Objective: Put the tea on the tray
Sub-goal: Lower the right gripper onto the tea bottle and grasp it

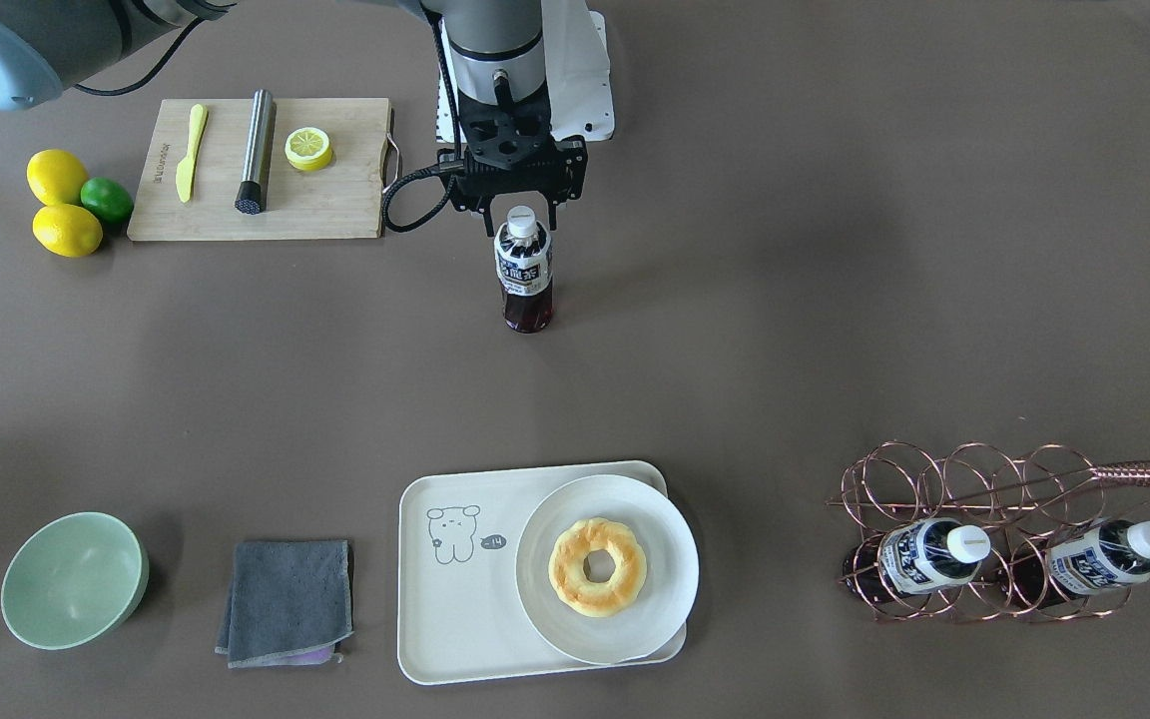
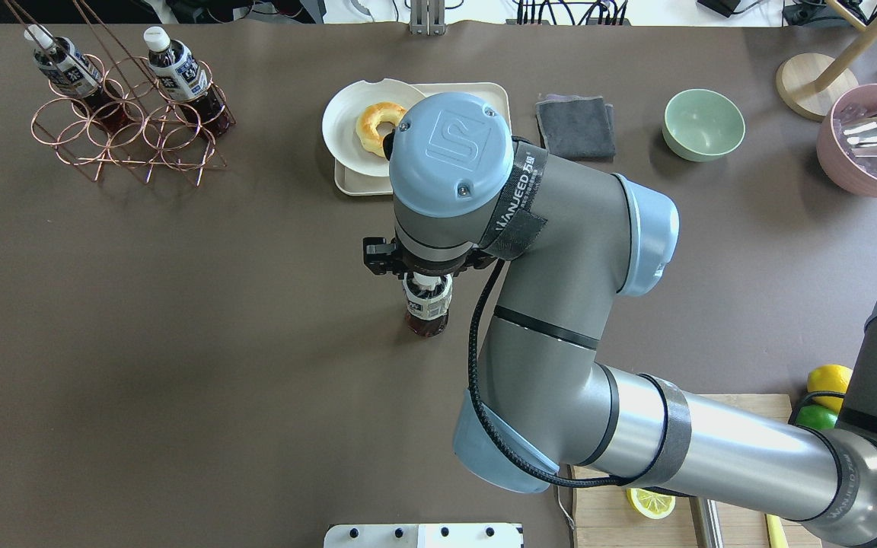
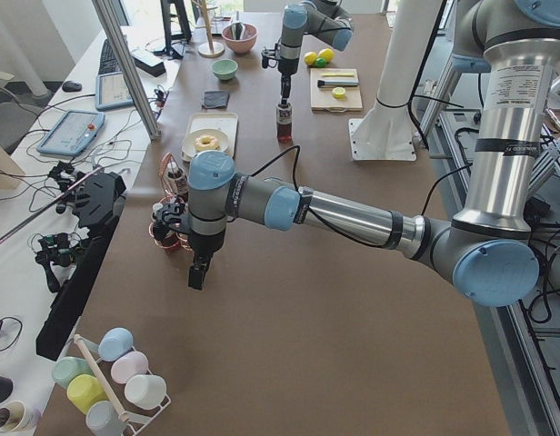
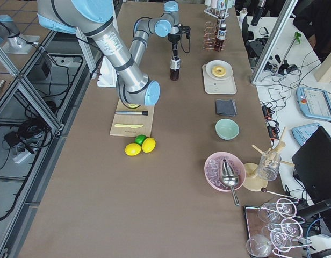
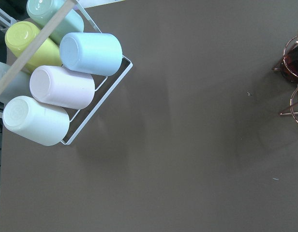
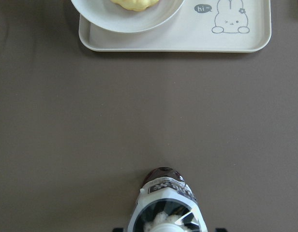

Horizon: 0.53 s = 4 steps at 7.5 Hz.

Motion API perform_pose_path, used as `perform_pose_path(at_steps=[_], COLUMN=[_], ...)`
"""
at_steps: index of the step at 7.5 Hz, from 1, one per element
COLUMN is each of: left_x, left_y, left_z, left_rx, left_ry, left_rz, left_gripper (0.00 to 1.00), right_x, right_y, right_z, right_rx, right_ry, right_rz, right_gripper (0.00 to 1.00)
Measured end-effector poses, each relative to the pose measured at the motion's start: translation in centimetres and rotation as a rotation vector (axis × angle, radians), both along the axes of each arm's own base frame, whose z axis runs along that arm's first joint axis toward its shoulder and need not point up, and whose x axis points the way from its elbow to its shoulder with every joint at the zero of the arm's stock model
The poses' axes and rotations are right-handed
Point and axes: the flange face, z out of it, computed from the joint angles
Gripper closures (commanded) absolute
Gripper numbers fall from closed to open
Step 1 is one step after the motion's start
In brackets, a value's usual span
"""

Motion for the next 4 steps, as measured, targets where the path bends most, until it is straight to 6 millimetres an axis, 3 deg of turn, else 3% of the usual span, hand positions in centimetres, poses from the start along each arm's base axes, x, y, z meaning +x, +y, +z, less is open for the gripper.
perform_pose_path(at_steps=[2,4], left_x=[0.00,0.00], left_y=[0.01,0.05], left_z=[-0.03,0.01], left_rx=[0.001,0.000], left_ry=[0.000,0.000], left_rz=[0.000,0.000], left_gripper=[0.02,0.02], right_x=[-0.30,-0.29], right_y=[0.41,0.42], right_z=[0.03,0.09], right_rx=[-0.009,-0.010], right_ry=[-0.001,0.000], right_rz=[0.002,0.005], right_gripper=[0.82,0.98])
